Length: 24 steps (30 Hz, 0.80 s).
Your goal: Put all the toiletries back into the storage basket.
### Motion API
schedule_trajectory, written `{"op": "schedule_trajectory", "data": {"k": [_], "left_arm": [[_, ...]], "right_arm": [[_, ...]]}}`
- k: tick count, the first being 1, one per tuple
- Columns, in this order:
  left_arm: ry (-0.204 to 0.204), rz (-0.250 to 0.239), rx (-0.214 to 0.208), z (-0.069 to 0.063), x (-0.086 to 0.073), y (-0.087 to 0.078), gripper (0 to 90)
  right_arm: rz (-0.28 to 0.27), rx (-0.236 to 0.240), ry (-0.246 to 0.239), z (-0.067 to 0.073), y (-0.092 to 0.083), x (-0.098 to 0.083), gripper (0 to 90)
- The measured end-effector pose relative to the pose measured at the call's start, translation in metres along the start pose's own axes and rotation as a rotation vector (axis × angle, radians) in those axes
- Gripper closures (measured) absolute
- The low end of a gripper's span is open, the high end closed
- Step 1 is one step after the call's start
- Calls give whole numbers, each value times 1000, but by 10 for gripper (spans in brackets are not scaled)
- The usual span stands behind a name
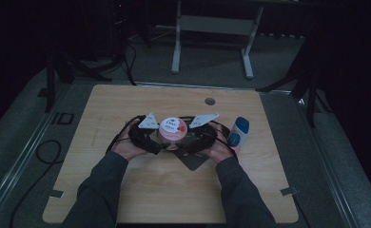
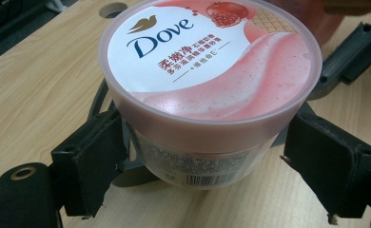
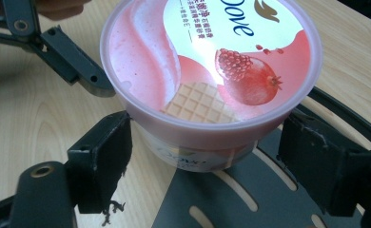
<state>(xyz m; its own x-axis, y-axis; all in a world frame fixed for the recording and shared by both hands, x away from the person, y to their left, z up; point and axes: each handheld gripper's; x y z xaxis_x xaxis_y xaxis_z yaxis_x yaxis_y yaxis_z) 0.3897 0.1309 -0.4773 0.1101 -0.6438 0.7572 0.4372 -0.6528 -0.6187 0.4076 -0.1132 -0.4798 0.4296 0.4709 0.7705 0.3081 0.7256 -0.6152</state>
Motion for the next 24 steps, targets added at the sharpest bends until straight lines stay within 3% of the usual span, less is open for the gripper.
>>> {"op": "schedule_trajectory", "data": {"k": [15,24], "left_arm": [[-34,27,-3,12,-5,12,136],[-34,39,11,20,-2,16,136]], "right_arm": [[28,-49,13,-7,12,6,192],[41,-61,23,-13,15,11,206]]}}
Point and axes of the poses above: each handheld gripper's, and its own axes: y roughly forward along the jaws, x roughly out of its top, z roughly to its left, and after that the axes turned 11 degrees about y, right-handed
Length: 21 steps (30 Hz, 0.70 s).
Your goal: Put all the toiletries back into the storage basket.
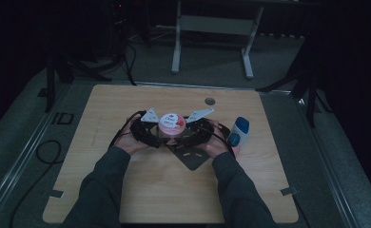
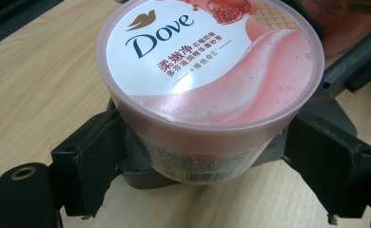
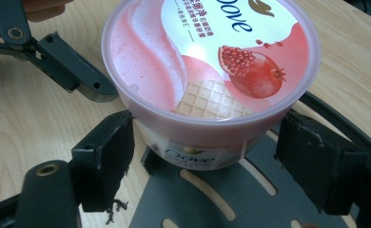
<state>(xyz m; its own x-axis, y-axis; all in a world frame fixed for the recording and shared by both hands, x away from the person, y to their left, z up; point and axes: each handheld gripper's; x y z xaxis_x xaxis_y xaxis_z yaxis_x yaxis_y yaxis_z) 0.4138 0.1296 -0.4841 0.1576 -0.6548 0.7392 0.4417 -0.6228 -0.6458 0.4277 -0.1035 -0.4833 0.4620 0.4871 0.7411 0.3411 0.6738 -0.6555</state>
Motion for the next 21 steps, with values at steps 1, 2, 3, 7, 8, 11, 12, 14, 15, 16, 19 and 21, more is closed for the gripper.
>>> {"op": "schedule_trajectory", "data": {"k": [1,2,3,7,8,11,12,14,15,16,19,21], "left_arm": [[0,1,2,1,1,0,136],[3,1,5,1,2,1,137],[6,1,6,2,2,1,136],[-4,1,2,5,1,3,136],[-7,2,2,5,0,4,137],[-17,8,-1,8,-1,7,136],[-20,9,0,8,-2,8,136],[-24,12,2,9,-2,9,137],[-23,13,4,10,-2,10,136],[-20,16,5,10,-1,10,136],[-14,25,9,12,2,12,137],[-17,26,10,13,4,13,136]], "right_arm": [[2,-2,-1,-1,0,1,206],[1,-3,2,-2,0,1,206],[1,-6,6,-2,-1,2,206],[7,-20,-2,-3,0,5,207],[12,-25,-2,-3,1,5,207],[23,-34,0,-4,4,6,209],[28,-33,5,-4,5,6,210],[27,-38,11,-5,7,6,210],[28,-39,17,-6,8,6,211],[28,-40,21,-6,8,6,211],[31,-42,33,-8,9,7,210],[32,-42,48,-10,8,8,208]]}}
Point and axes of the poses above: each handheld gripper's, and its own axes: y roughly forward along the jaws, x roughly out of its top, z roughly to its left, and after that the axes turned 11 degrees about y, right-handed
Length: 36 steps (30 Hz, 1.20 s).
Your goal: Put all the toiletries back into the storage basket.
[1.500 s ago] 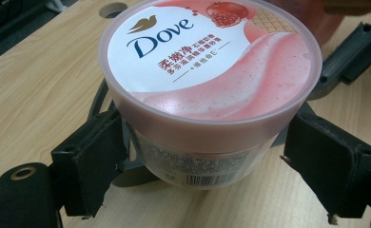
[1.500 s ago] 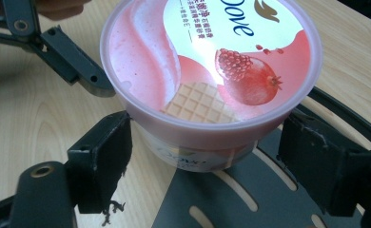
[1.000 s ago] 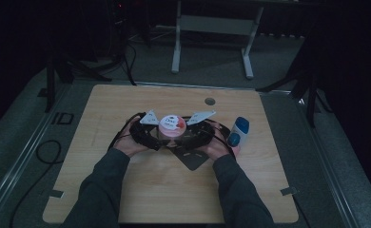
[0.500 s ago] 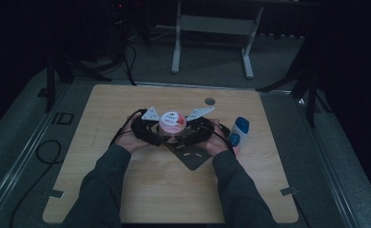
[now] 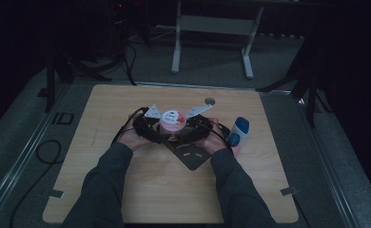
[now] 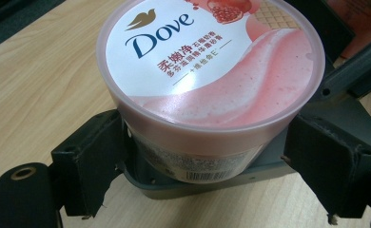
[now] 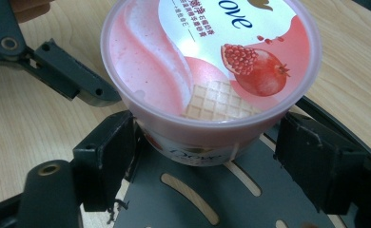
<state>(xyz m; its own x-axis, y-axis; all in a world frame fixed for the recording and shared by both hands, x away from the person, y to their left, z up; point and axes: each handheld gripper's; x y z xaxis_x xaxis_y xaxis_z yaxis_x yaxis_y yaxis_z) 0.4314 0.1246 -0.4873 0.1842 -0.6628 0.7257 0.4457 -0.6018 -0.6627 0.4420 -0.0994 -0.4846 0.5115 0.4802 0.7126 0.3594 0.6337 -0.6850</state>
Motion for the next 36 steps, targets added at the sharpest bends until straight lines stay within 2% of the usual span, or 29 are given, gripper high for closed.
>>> {"op": "schedule_trajectory", "data": {"k": [9,20,27,36], "left_arm": [[6,27,20,0,1,6,137],[-13,50,4,2,-4,13,137],[-18,66,5,3,-7,16,137],[-31,83,-1,3,-12,22,137]], "right_arm": [[38,-38,-12,-1,4,4,208],[76,-41,-4,-3,12,3,208],[86,-36,26,-4,17,2,209],[115,-45,29,-4,25,0,209]]}}
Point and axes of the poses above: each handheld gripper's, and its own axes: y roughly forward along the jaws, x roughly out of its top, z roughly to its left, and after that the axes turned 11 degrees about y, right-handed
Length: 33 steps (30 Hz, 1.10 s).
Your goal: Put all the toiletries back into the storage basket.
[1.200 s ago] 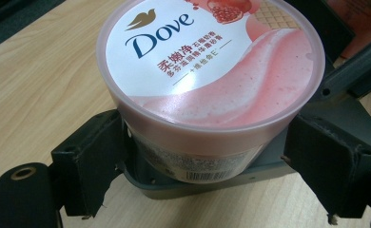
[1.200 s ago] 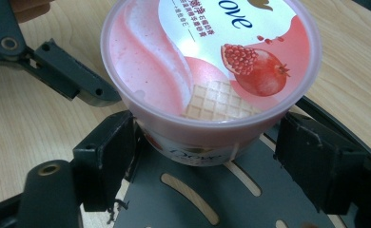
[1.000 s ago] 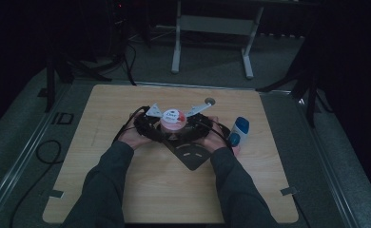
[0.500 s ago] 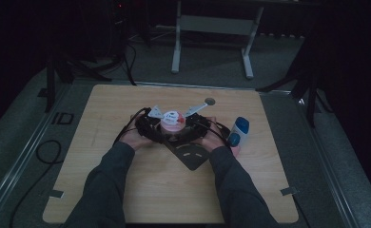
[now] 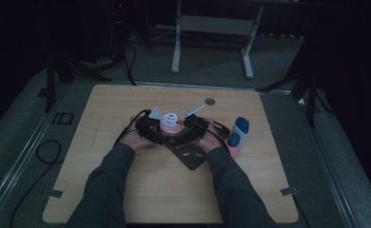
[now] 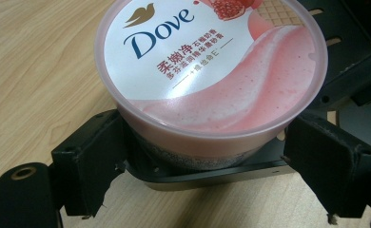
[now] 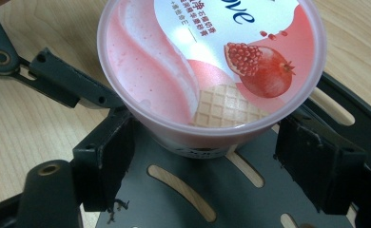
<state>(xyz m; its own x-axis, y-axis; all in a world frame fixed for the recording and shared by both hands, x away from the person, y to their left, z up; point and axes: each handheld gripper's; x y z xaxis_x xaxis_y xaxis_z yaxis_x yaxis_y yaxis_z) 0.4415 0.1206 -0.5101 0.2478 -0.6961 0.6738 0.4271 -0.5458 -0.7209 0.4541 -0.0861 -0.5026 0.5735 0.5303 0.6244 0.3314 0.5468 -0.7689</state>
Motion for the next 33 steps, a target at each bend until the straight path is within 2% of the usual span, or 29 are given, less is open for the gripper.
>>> {"op": "schedule_trajectory", "data": {"k": [6,12,24,33], "left_arm": [[-2,15,-2,1,-2,3,137],[-20,15,-3,1,-5,6,137],[-21,15,-9,1,-6,6,150],[-38,15,1,-2,-6,6,162]], "right_arm": [[8,0,14,0,4,-1,209],[11,-2,25,0,8,-3,214],[9,-12,27,1,8,-3,218],[7,-22,30,1,7,-5,219]]}}
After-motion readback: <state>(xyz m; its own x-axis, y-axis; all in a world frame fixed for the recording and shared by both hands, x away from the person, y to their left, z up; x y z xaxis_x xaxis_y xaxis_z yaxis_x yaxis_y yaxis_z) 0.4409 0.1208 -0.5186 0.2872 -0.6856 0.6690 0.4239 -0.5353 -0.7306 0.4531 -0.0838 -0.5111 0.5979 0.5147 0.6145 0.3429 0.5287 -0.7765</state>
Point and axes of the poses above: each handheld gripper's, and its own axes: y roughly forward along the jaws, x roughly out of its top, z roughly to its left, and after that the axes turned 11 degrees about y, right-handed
